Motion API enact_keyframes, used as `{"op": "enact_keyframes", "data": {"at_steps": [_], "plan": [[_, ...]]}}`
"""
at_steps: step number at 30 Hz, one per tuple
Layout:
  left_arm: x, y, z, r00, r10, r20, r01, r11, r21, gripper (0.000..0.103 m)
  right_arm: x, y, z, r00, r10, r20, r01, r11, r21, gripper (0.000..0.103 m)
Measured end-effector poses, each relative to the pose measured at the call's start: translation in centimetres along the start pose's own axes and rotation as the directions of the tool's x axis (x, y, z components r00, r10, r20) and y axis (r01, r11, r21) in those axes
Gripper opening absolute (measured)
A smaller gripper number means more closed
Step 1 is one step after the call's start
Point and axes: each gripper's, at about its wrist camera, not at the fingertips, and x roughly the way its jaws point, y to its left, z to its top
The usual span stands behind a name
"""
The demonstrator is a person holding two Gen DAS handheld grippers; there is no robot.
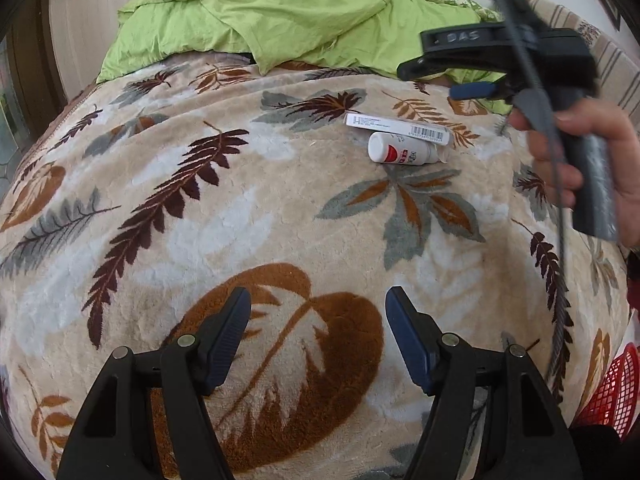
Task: Collect trash
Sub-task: 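Grasp the white-and-red bottle with the left tool while the right tool grasps the white medicine box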
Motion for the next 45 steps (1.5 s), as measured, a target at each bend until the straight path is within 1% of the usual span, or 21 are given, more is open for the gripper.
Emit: {"op": "enact_keyframes", "data": {"at_steps": [3, 5, 8, 10, 13, 14, 16, 18, 19, 20, 23, 25, 26, 28, 30, 31, 33, 36, 39, 42, 45], "plan": [[0.2, 0.4, 0.1, 1.0, -0.006, -0.008, 0.006, 1.0, -0.015, 0.069, 2.9, -0.7, 0.5, 0.995, 0.066, -0.078, -0.065, 0.998, 0.013, 0.084], [0.3, 0.4, 0.1, 1.0, -0.007, -0.01, 0.007, 1.0, -0.017, 0.069, 4.4, -0.3, 0.4, 0.989, 0.068, -0.133, -0.071, 0.997, -0.018, 0.084], [0.3, 0.5, 0.1, 1.0, -0.007, -0.01, 0.007, 1.0, -0.02, 0.069, 4.7, 0.6, -0.3, 0.979, 0.103, -0.177, -0.117, 0.991, -0.066, 0.084], [0.3, 0.6, 0.2, 1.0, -0.007, -0.009, 0.007, 1.0, -0.024, 0.069, 4.2, 1.5, -0.9, 0.978, 0.098, -0.182, -0.119, 0.987, -0.108, 0.082], [0.4, 0.7, 0.2, 1.0, -0.008, -0.013, 0.008, 0.999, -0.033, 0.069, 4.3, 2.5, -2.4, 0.964, 0.114, -0.242, -0.148, 0.981, -0.129, 0.056], [0.5, 0.7, 0.2, 1.0, -0.009, -0.015, 0.009, 0.999, -0.033, 0.069, 3.8, 2.9, -3.0, 0.967, 0.109, -0.229, -0.144, 0.979, -0.142, 0.055], [0.4, 0.7, 0.2, 1.0, -0.007, -0.012, 0.007, 0.999, -0.033, 0.069, 2.7, 3.8, -4.4, 0.979, 0.054, -0.195, -0.089, 0.981, -0.174, 0.053], [0.3, 0.7, 0.2, 1.0, -0.011, -0.004, 0.011, 0.999, -0.034, 0.069, 1.0, 4.1, -5.8, 0.989, 0.048, -0.139, -0.069, 0.987, -0.148, 0.053], [0.2, 0.8, 0.2, 1.0, -0.017, 0.002, 0.017, 0.999, -0.037, 0.069, 0.1, 4.0, -6.4, 0.99, 0.069, -0.123, -0.084, 0.988, -0.128, 0.052], [0.1, 0.8, 0.2, 1.0, -0.024, 0.007, 0.024, 0.999, -0.04, 0.069, -1.2, 3.6, -7.4, 0.987, 0.117, -0.109, -0.126, 0.989, -0.079, 0.052], [-0.1, 0.7, 0.4, 0.998, -0.056, 0.02, 0.056, 0.998, -0.034, 0.069, -4.6, 2.4, -10.4, 0.963, 0.263, -0.067, -0.26, 0.964, 0.049, 0.052], [-0.2, 0.1, 0.4, 0.996, -0.083, 0.024, 0.084, 0.996, -0.019, 0.069, -7.3, 1.4, -12.5, 0.96, 0.278, -0.018, -0.276, 0.957, 0.09, 0.052], [-0.3, -0.2, 0.5, 0.995, -0.092, 0.029, 0.093, 0.996, -0.009, 0.069, -8.8, 0.3, -13.8, 0.958, 0.286, 0.018, -0.286, 0.948, 0.143, 0.053], [-0.2, -1.0, 0.8, 0.993, -0.106, 0.044, 0.105, 0.994, 0.018, 0.069, -10.5, -1.1, -16.0, 0.964, 0.26, 0.058, -0.266, 0.936, 0.232, 0.053], [-0.1, -2.0, 1.2, 0.991, -0.126, 0.053, 0.123, 0.991, 0.052, 0.069, -12.2, -1.6, -18.4, 0.987, 0.132, 0.087, -0.15, 0.956, 0.252, 0.053], [0.0, -2.6, 1.6, 0.989, -0.132, 0.063, 0.127, 0.989, 0.074, 0.069, -12.6, -1.7, -19.6, 0.995, 0.058, 0.082, -0.079, 0.959, 0.273, 0.053], [0.1, -3.6, 2.3, 0.984, -0.159, 0.078, 0.151, 0.983, 0.104, 0.069, -12.4, -2.2, -21.0, 0.999, 0.007, 0.05, -0.024, 0.942, 0.334, 0.053], [0.5, -4.9, 3.8, 0.979, -0.182, 0.094, 0.17, 0.978, 0.124, 0.069, -12.0, -3.1, -21.1, 1.0, -0.024, 0.013, 0.018, 0.928, 0.372, 0.055], [1.8, -6.4, 6.2, 0.977, -0.201, 0.071, 0.188, 0.969, 0.162, 0.069, -11.3, -3.1, -20.9, 0.999, -0.023, -0.022, 0.03, 0.925, 0.379, 0.057], [4.0, -8.1, 8.5, 0.972, -0.232, 0.024, 0.219, 0.944, 0.248, 0.069, -10.9, -3.9, -21.2, 0.999, -0.006, -0.047, 0.024, 0.915, 0.403, 0.058], [6.7, -9.4, 10.2, 0.975, -0.223, -0.014, 0.214, 0.912, 0.35, 0.069, -10.8, -4.8, -21.5, 0.999, 0.027, -0.033, -0.01, 0.896, 0.444, 0.059]]}}
